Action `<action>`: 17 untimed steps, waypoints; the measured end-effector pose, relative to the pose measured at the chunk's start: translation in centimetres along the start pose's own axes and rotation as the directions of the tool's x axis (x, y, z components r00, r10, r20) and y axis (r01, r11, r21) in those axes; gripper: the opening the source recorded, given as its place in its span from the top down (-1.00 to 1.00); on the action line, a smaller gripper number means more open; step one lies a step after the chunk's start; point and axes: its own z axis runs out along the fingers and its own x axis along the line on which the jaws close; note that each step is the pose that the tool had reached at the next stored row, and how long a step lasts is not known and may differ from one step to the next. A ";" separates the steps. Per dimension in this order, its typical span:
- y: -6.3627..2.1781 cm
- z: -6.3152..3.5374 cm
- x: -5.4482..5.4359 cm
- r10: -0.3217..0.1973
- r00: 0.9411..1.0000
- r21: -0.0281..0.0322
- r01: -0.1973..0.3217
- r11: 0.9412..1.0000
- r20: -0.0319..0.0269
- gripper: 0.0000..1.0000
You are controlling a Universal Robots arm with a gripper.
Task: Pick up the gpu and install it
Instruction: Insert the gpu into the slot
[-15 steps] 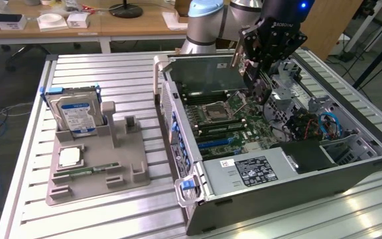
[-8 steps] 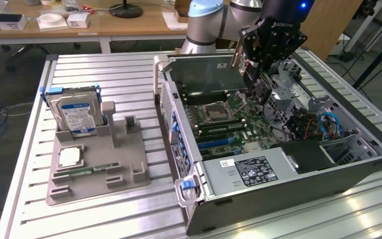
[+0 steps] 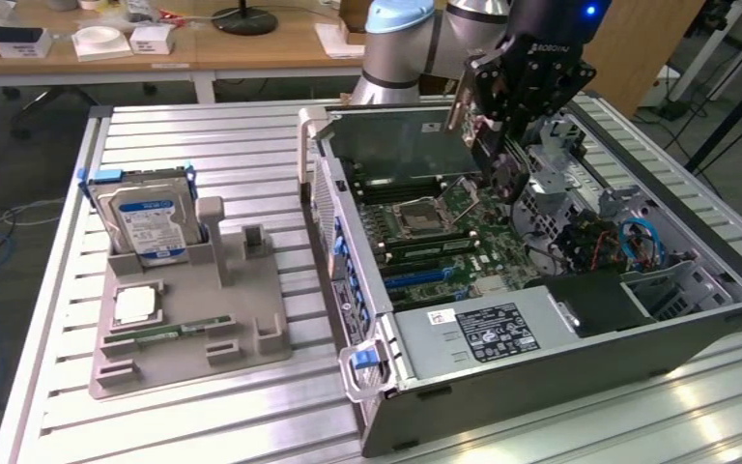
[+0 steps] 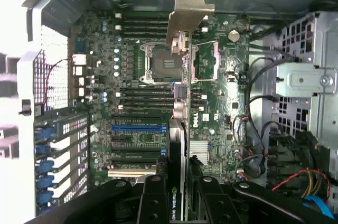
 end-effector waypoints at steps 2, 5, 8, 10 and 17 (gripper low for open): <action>0.00 0.00 0.0 -0.034 0.999 0.000 0.034 0.999 -0.001 0.47; 0.00 0.00 0.0 -0.083 0.997 0.000 0.083 0.997 -0.002 0.47; 0.00 0.00 0.0 -0.130 0.991 0.001 0.130 0.991 -0.002 0.47; 0.00 0.01 0.0 -0.160 0.987 0.001 0.160 0.987 -0.003 0.47; 0.00 0.02 0.0 -0.258 0.966 0.001 0.258 0.966 -0.005 0.47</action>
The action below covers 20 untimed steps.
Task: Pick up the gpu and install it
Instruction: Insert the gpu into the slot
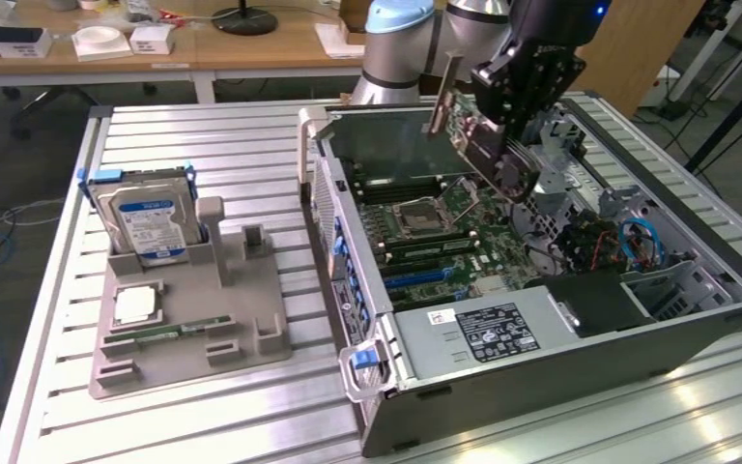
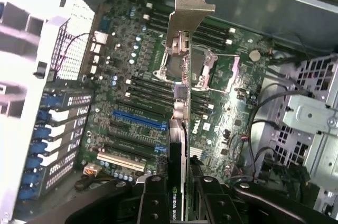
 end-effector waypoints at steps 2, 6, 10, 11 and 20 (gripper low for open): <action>0.00 0.01 0.0 -0.028 1.000 0.000 0.028 1.000 0.000 0.47; 0.00 0.02 0.0 -0.085 0.996 0.000 0.085 0.996 -0.002 0.47; 0.00 0.02 0.0 -0.144 0.990 0.000 0.144 0.990 -0.003 0.47; 0.00 0.02 0.0 -0.159 0.987 0.000 0.159 0.987 -0.003 0.47; 0.00 0.04 0.0 -0.332 0.943 0.000 0.332 0.943 -0.006 0.47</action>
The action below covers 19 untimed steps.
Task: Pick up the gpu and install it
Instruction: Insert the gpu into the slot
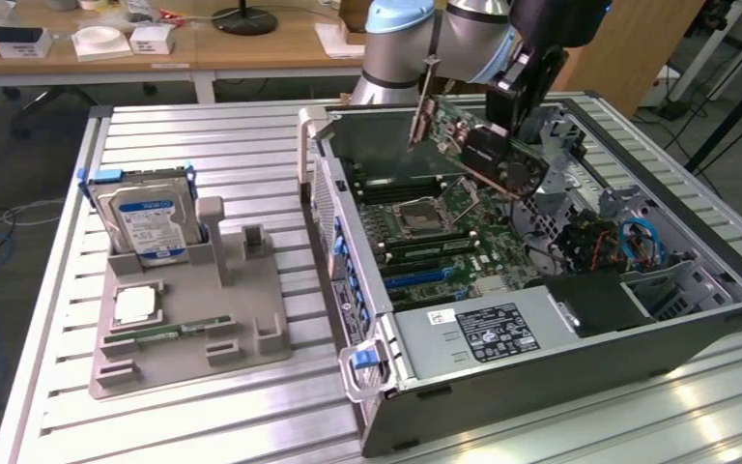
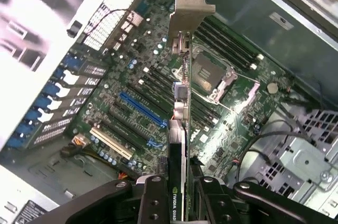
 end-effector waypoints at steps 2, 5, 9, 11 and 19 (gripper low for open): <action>0.00 0.00 0.0 -0.032 0.999 0.000 0.032 0.999 -0.001 0.47; 0.00 0.01 0.0 -0.084 0.996 0.000 0.084 0.996 -0.002 0.47; 0.00 0.01 0.0 -0.143 0.990 0.000 0.143 0.990 -0.003 0.47; -0.03 0.01 -0.1 -0.159 0.987 -0.001 0.159 0.987 -0.002 0.47; -0.03 0.02 0.0 -0.255 0.967 -0.002 0.255 0.967 -0.003 0.47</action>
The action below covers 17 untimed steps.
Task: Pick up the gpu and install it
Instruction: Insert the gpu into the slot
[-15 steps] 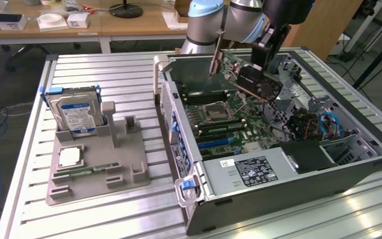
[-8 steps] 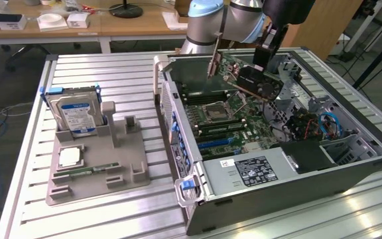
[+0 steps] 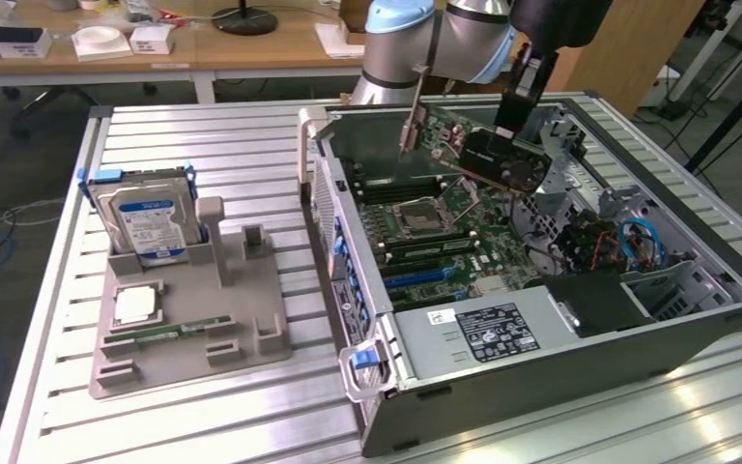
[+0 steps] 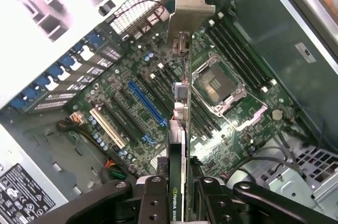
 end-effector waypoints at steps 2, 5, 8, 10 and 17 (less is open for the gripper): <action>0.00 0.02 0.0 -0.030 1.000 0.000 0.030 1.000 0.000 0.47; 0.00 0.04 0.0 -0.083 0.997 0.000 0.083 0.997 -0.002 0.47; -0.01 0.06 0.0 -0.136 0.991 0.000 0.136 0.991 -0.003 0.47; 0.00 0.08 0.0 -0.172 0.985 0.000 0.172 0.985 -0.003 0.47; -0.01 0.16 0.0 -0.296 0.955 0.000 0.296 0.955 -0.006 0.47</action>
